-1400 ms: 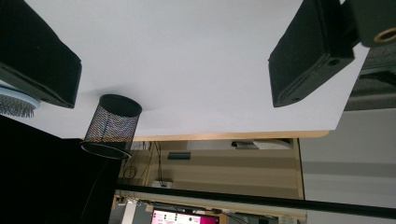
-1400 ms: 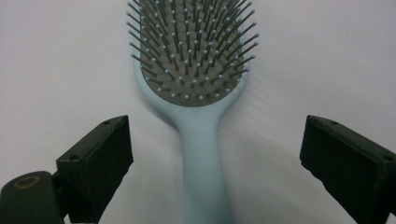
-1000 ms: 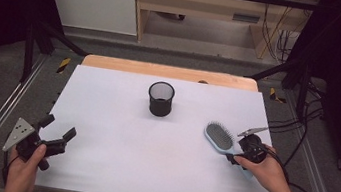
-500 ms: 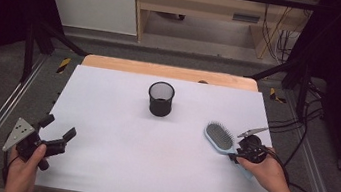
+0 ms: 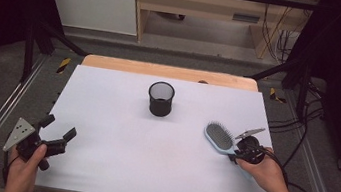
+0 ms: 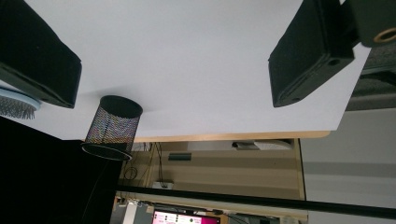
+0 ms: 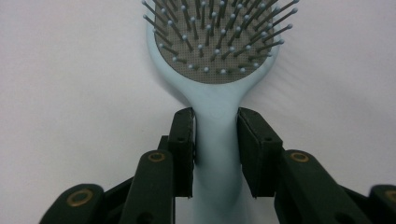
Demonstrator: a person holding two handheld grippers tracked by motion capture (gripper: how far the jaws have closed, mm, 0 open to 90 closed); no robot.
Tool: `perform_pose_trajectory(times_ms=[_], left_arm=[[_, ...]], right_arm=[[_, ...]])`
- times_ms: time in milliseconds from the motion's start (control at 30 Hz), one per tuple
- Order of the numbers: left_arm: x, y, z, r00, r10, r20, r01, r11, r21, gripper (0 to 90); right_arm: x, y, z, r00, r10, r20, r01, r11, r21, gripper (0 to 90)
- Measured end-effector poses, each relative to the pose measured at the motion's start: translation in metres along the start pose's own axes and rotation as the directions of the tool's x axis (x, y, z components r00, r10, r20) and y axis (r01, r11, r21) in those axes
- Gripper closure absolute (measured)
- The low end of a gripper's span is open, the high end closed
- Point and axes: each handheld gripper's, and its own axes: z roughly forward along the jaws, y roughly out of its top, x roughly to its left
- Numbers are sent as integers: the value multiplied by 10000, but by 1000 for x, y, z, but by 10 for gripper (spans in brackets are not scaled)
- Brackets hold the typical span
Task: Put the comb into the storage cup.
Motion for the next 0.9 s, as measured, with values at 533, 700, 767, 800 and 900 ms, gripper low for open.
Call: perform_pose_trajectory(times_ms=[533,700,767,800,900], left_arm=[[1,-1,0,10000,-10,-33,10,10000,34,27],[0,-1,1,10000,10,-45,-10,10000,47,27],[0,0,1,10000,13,-54,-13,10000,39,27],[0,0,1,10000,19,-57,-19,10000,36,27],[0,0,1,10000,1,-48,-1,10000,22,27]], right_arm=[[1,3,-4,9997,-216,111,215,9998,62,695],[4,7,-14,9996,-239,173,245,9992,-328,695],[9,10,-20,9993,-346,131,354,9972,-659,695],[12,12,-23,9992,-379,116,388,9953,-889,695],[21,19,-31,9988,-485,52,487,9851,-1648,695]])
